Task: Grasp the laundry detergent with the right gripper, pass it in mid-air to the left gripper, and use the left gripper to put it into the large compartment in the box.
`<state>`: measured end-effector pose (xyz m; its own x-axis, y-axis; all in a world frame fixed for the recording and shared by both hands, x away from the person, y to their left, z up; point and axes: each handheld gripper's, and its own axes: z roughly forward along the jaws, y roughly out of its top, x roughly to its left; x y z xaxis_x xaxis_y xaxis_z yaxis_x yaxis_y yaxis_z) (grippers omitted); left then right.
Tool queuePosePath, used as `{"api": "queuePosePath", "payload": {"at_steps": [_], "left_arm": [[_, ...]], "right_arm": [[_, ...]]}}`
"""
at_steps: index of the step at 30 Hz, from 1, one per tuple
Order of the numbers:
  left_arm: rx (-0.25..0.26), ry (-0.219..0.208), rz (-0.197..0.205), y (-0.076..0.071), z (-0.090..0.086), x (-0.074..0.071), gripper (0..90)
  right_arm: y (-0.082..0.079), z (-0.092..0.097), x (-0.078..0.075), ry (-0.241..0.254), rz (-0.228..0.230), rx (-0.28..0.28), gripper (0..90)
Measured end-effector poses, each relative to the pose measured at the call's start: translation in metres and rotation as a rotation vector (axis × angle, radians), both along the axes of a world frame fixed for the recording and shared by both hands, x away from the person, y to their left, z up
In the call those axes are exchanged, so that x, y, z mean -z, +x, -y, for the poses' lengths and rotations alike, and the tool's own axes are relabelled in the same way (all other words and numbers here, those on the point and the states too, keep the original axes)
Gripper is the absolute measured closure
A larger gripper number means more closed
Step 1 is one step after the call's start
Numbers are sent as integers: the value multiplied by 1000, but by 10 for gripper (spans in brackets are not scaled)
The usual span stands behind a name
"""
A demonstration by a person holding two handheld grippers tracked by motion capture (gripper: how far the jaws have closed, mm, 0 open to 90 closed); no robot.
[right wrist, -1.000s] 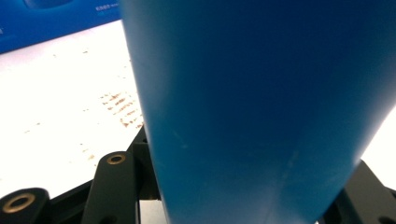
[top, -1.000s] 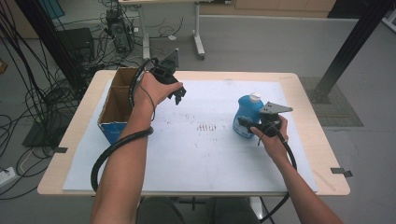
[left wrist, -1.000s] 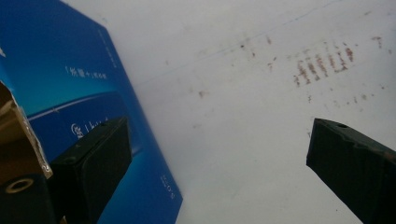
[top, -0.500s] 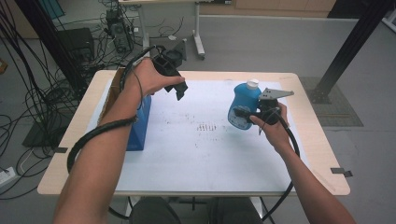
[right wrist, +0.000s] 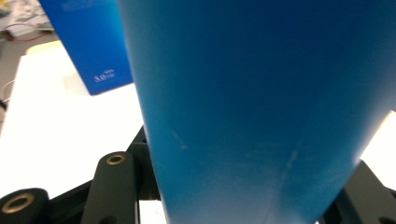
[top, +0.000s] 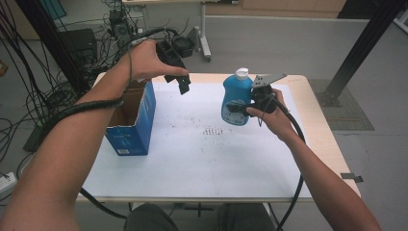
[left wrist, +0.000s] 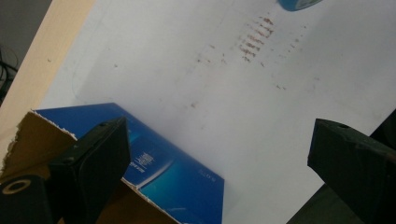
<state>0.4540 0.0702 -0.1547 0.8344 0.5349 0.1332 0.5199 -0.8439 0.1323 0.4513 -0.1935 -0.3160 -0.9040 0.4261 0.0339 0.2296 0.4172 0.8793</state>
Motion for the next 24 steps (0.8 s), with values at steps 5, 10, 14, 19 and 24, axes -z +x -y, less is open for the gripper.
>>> {"api": "queuePosePath", "payload": {"at_steps": [5,10,14,19,24], "left_arm": [[56,14,-10,-6,4,-9,64],[109,22,-16,-12,9,-18,65],[136,34,-9,-16,13,-23,65],[160,40,-10,-20,15,-28,64],[178,55,-15,-24,16,-32,64]], "right_arm": [[6,-20,-11,5,-4,-71,447],[9,-44,-18,16,-11,-158,446],[8,-56,-21,27,-16,-209,445],[7,-71,-19,19,-26,-266,445],[8,-84,-17,30,-33,-309,444]]}}
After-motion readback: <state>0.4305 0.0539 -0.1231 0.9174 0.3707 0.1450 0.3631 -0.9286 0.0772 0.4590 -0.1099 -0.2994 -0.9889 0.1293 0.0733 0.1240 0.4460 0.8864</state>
